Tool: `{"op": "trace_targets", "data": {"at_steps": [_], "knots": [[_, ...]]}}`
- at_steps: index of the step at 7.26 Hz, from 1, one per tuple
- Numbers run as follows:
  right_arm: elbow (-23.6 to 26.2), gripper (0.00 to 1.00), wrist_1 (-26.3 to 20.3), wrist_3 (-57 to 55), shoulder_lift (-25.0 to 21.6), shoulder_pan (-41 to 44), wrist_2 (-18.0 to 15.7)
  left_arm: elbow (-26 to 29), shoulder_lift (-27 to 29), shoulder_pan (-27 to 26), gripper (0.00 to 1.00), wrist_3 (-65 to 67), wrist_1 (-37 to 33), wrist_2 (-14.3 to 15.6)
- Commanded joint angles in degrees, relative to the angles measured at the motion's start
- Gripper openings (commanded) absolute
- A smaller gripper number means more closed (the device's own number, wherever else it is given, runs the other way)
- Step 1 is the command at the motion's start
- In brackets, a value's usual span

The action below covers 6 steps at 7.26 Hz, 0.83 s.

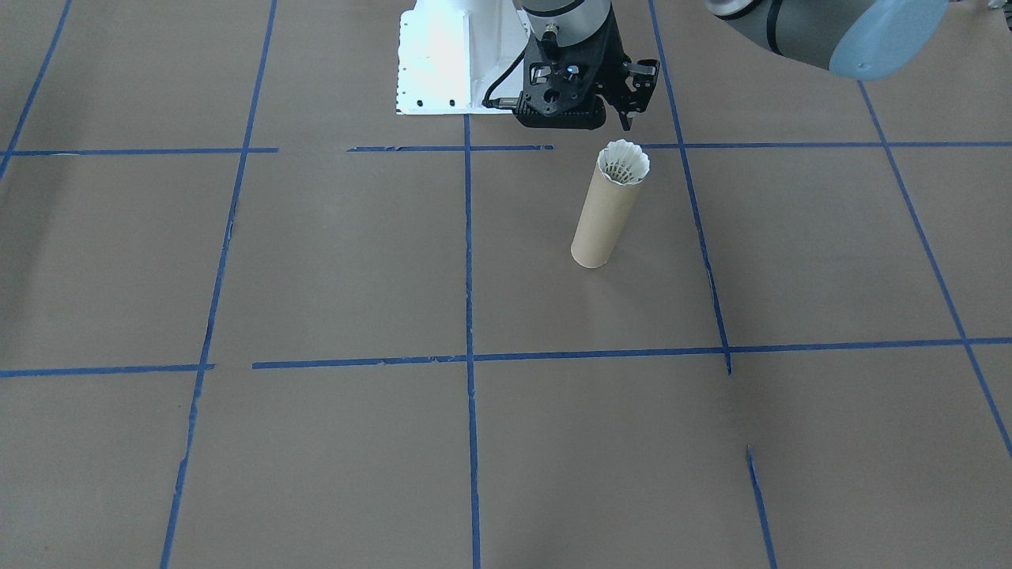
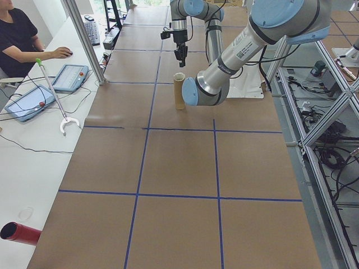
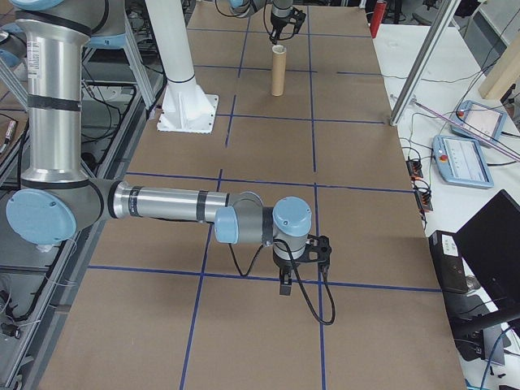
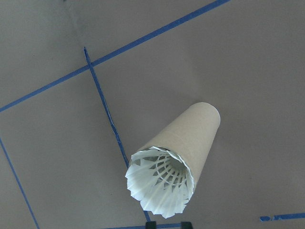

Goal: Collect badminton balls into bucket

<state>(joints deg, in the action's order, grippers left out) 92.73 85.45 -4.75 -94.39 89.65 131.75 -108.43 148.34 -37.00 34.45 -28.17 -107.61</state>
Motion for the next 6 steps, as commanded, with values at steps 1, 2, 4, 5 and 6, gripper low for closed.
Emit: {"op": "trace_targets", "data": {"at_steps": [1, 2, 4, 5, 6], "knots": [[0.0, 1.00, 0.0, 0.0, 0.0, 0.0, 0.0, -0.7, -0.1, -0.4, 1.00, 0.0, 0.0, -0.3], [0.0, 1.00, 0.0, 0.0, 0.0, 0.0, 0.0, -3.3, -0.5, -2.1, 1.00, 0.0, -0.7, -0.3], [0.0, 1.00, 0.1, 0.0, 0.0, 0.0, 0.0, -4.4, -2.2, -10.0, 1.00, -0.2, -7.0, -0.4], [0.0, 1.00, 0.0, 0.0, 0.0, 0.0, 0.0, -4.9, -5.1, -14.9, 1.00, -1.2, -12.2, -0.5], [0.0, 1.00, 0.0, 0.0, -0.1, 0.0, 0.0, -5.0, -9.9, -20.7, 1.00, -10.0, -18.3, -1.5]]}}
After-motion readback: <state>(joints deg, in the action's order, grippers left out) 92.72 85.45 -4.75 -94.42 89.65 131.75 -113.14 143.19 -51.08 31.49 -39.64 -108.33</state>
